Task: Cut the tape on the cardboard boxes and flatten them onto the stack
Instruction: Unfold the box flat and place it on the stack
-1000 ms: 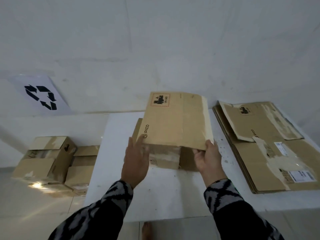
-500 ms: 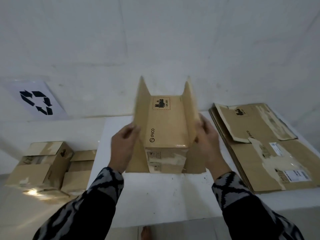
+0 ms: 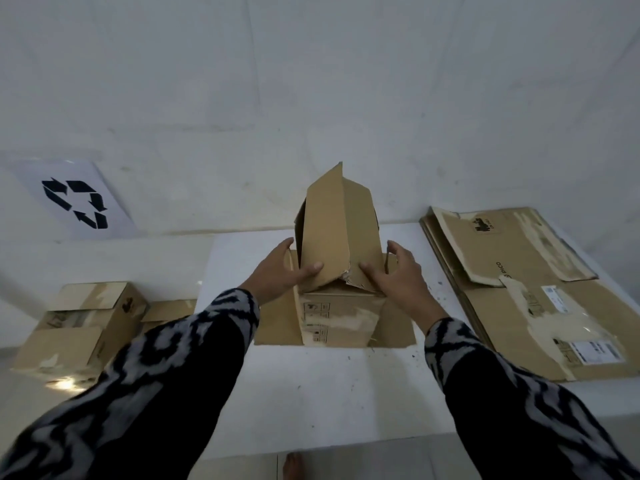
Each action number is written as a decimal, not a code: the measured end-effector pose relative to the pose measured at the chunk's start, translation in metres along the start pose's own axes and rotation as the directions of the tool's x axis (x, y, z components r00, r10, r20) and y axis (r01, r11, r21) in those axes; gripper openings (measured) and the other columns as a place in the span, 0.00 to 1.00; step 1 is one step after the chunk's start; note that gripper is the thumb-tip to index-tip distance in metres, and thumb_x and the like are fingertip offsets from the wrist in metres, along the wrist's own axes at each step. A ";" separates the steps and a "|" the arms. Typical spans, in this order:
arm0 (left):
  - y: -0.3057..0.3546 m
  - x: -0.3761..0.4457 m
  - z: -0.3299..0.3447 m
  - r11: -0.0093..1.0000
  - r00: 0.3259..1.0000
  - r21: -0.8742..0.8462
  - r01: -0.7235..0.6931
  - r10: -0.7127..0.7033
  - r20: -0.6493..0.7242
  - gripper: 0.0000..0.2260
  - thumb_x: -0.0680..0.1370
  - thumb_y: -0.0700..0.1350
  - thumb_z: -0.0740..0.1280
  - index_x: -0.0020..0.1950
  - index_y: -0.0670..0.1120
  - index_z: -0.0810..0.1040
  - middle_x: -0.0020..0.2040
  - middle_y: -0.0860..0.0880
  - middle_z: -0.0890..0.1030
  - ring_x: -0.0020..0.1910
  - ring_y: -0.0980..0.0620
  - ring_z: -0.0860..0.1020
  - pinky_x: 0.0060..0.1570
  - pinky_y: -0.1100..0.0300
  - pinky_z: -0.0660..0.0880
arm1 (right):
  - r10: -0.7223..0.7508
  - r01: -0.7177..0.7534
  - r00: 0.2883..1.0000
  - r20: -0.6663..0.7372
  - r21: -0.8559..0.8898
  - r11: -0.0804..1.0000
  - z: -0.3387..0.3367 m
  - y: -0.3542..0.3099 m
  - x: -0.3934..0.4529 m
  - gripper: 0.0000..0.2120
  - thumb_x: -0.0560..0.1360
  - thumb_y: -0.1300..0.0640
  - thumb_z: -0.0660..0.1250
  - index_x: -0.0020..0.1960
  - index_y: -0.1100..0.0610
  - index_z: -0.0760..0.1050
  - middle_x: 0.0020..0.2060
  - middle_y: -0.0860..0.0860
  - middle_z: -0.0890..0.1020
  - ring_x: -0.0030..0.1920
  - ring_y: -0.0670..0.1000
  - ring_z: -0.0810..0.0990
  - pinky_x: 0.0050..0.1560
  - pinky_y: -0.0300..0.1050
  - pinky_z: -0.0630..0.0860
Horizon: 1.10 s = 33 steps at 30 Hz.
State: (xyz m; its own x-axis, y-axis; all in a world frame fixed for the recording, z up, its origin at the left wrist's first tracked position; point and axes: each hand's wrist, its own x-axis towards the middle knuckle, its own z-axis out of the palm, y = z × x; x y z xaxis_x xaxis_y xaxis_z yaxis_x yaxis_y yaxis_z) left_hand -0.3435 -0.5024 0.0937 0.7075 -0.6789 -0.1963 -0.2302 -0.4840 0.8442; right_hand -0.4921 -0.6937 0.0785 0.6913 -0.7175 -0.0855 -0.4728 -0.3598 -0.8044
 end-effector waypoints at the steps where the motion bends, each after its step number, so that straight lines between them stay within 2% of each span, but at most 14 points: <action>1: 0.004 0.001 -0.003 0.999 0.999 0.042 -0.024 0.022 0.039 0.38 0.74 0.60 0.70 0.79 0.49 0.59 0.75 0.54 0.64 0.74 0.52 0.63 0.64 0.61 0.61 | -0.020 0.021 0.998 0.053 -0.021 1.000 -0.003 0.000 0.004 0.44 0.70 0.35 0.72 0.78 0.52 0.59 0.74 0.50 0.66 0.73 0.53 0.64 0.72 0.53 0.65; 4: 0.013 0.008 -0.018 0.943 0.997 0.328 -0.048 0.023 0.080 0.35 0.72 0.71 0.65 0.72 0.51 0.71 0.69 0.54 0.71 0.70 0.50 0.68 0.66 0.58 0.63 | -0.032 0.081 0.984 0.174 -0.285 0.955 -0.011 0.000 0.014 0.47 0.70 0.27 0.63 0.79 0.49 0.54 0.75 0.49 0.66 0.74 0.56 0.63 0.71 0.58 0.63; 7: 0.013 0.015 -0.028 0.623 0.995 0.782 0.028 -0.096 0.041 0.44 0.62 0.84 0.46 0.50 0.52 0.84 0.53 0.50 0.77 0.57 0.47 0.70 0.67 0.45 0.61 | -0.077 0.152 0.988 0.137 -0.703 0.695 -0.023 -0.010 0.015 0.50 0.66 0.17 0.45 0.78 0.48 0.56 0.70 0.51 0.71 0.70 0.60 0.66 0.68 0.60 0.62; 9: 0.018 0.013 -0.028 0.469 0.988 0.882 0.047 -0.155 0.030 0.48 0.61 0.84 0.37 0.34 0.47 0.80 0.41 0.49 0.79 0.50 0.48 0.73 0.70 0.42 0.54 | -0.080 0.138 0.990 0.112 -0.794 0.591 -0.030 -0.017 0.011 0.52 0.62 0.16 0.37 0.72 0.47 0.66 0.62 0.51 0.78 0.66 0.60 0.70 0.65 0.59 0.61; 11: 0.020 0.010 -0.022 0.472 0.977 0.880 0.046 -0.206 0.059 0.47 0.63 0.82 0.34 0.32 0.45 0.78 0.37 0.48 0.81 0.46 0.50 0.77 0.71 0.43 0.52 | -0.033 0.108 0.994 0.107 -0.835 0.539 -0.031 -0.018 0.005 0.53 0.61 0.16 0.33 0.64 0.46 0.75 0.56 0.52 0.82 0.64 0.59 0.71 0.64 0.58 0.59; 14: 0.007 0.004 -0.011 0.663 0.965 0.745 0.077 -0.237 0.111 0.45 0.68 0.79 0.37 0.39 0.45 0.80 0.40 0.49 0.80 0.43 0.50 0.77 0.59 0.51 0.69 | 0.018 0.068 0.996 0.085 -0.890 0.451 -0.024 -0.020 -0.006 0.56 0.62 0.18 0.27 0.52 0.49 0.83 0.44 0.51 0.83 0.56 0.57 0.75 0.67 0.60 0.55; 15: 0.003 0.000 -0.006 0.711 0.967 0.698 0.087 -0.230 0.113 0.44 0.70 0.78 0.38 0.41 0.44 0.80 0.40 0.48 0.80 0.43 0.50 0.78 0.52 0.53 0.71 | 0.051 0.064 0.994 0.098 -0.888 0.454 -0.019 -0.020 -0.010 0.54 0.64 0.19 0.27 0.46 0.52 0.83 0.39 0.51 0.82 0.50 0.55 0.76 0.69 0.61 0.55; 17: -0.002 -0.004 0.005 0.744 0.985 0.664 0.077 -0.162 0.067 0.41 0.74 0.75 0.40 0.38 0.44 0.78 0.38 0.48 0.79 0.41 0.49 0.78 0.46 0.54 0.73 | 0.156 0.021 0.978 0.141 -0.804 0.595 -0.009 -0.016 -0.016 0.51 0.68 0.22 0.29 0.44 0.54 0.81 0.36 0.51 0.79 0.43 0.52 0.75 0.65 0.58 0.64; 18: -0.003 -0.006 0.009 0.748 0.990 0.659 0.083 -0.136 0.029 0.40 0.74 0.75 0.40 0.39 0.45 0.77 0.36 0.48 0.78 0.39 0.49 0.78 0.43 0.55 0.73 | 0.203 -0.034 0.967 0.154 -0.709 0.704 -0.004 -0.015 -0.019 0.49 0.70 0.22 0.31 0.47 0.54 0.81 0.38 0.51 0.79 0.42 0.52 0.76 0.57 0.55 0.70; 20: -0.002 -0.010 0.013 0.736 0.997 0.675 0.058 -0.077 -0.001 0.44 0.69 0.76 0.35 0.49 0.48 0.80 0.35 0.49 0.75 0.36 0.50 0.76 0.36 0.56 0.70 | 0.201 -0.117 0.974 0.104 -0.526 0.842 0.004 -0.014 -0.026 0.45 0.72 0.23 0.36 0.49 0.54 0.81 0.38 0.50 0.78 0.40 0.52 0.76 0.44 0.49 0.72; 25: -0.017 -0.047 0.014 0.750 0.995 0.656 0.083 -0.027 -0.095 0.37 0.76 0.73 0.41 0.54 0.49 0.80 0.35 0.50 0.74 0.35 0.49 0.74 0.37 0.55 0.70 | 0.185 -0.182 0.982 -0.041 -0.472 0.863 0.012 -0.007 -0.063 0.38 0.74 0.24 0.40 0.43 0.51 0.77 0.37 0.49 0.78 0.39 0.52 0.77 0.38 0.46 0.71; 28: -0.042 -0.064 0.023 0.745 0.996 0.663 0.069 -0.085 -0.008 0.35 0.77 0.70 0.40 0.59 0.52 0.79 0.36 0.51 0.75 0.36 0.51 0.75 0.37 0.56 0.71 | 0.185 -0.164 0.983 -0.007 -0.498 0.852 0.033 0.007 -0.078 0.42 0.73 0.24 0.38 0.47 0.52 0.80 0.40 0.51 0.81 0.40 0.52 0.78 0.44 0.47 0.75; 31: -0.046 -0.054 0.029 0.815 0.980 0.546 0.193 -0.135 -0.145 0.33 0.78 0.71 0.42 0.47 0.50 0.78 0.42 0.49 0.80 0.43 0.48 0.78 0.47 0.53 0.74 | 0.125 -0.129 0.991 -0.041 -0.467 0.875 0.048 0.006 -0.063 0.35 0.78 0.30 0.41 0.53 0.53 0.78 0.47 0.53 0.82 0.47 0.56 0.78 0.57 0.52 0.68; 33: -0.040 -0.048 0.033 0.745 0.981 0.643 0.176 -0.077 -0.179 0.29 0.81 0.66 0.44 0.51 0.47 0.77 0.50 0.46 0.82 0.50 0.44 0.79 0.56 0.49 0.72 | 0.096 -0.114 0.993 -0.064 -0.418 0.901 0.050 0.004 -0.054 0.28 0.81 0.35 0.45 0.56 0.54 0.76 0.49 0.54 0.82 0.53 0.58 0.79 0.62 0.55 0.64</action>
State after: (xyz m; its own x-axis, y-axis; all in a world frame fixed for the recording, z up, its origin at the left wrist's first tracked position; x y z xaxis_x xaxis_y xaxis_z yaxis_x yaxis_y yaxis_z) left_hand -0.3901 -0.4682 0.0528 0.8314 -0.5298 -0.1677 -0.4769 -0.8351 0.2740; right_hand -0.5040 -0.6271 0.0508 0.6064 -0.7854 -0.1243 -0.7334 -0.4919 -0.4692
